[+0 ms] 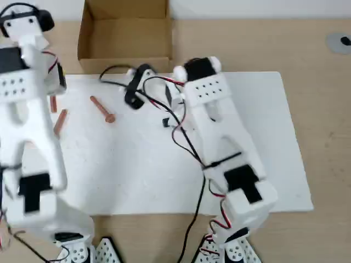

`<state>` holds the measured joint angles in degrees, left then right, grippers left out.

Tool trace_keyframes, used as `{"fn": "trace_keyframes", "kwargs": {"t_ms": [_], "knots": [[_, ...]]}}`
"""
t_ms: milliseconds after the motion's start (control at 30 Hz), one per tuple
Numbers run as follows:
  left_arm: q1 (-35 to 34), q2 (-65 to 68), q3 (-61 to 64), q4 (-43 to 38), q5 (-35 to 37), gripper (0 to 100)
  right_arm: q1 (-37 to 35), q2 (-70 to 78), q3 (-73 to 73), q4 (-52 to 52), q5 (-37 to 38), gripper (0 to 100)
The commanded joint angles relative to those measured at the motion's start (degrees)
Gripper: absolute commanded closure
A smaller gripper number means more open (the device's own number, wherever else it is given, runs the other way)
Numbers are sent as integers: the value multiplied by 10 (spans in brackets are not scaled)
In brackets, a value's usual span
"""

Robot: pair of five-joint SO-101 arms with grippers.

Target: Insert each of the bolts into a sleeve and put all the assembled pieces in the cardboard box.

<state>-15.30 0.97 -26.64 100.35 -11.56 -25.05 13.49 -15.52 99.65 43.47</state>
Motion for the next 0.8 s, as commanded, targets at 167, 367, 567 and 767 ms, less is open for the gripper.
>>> {"fn": "trace_keyframes", "kwargs": {"t_ms": [167, 367, 567, 767], "knots": [[-81, -249, 122, -37, 29, 988, -34, 97, -105, 24, 72, 832], [-128, -370, 178, -66, 56, 988, -32, 177, -164, 24, 84, 832], [-141, -475, 230, -76, 78, 988, -32, 247, -231, 24, 91, 832], [-175, -571, 288, -116, 93, 991, -22, 296, -268, 26, 91, 832]]}}
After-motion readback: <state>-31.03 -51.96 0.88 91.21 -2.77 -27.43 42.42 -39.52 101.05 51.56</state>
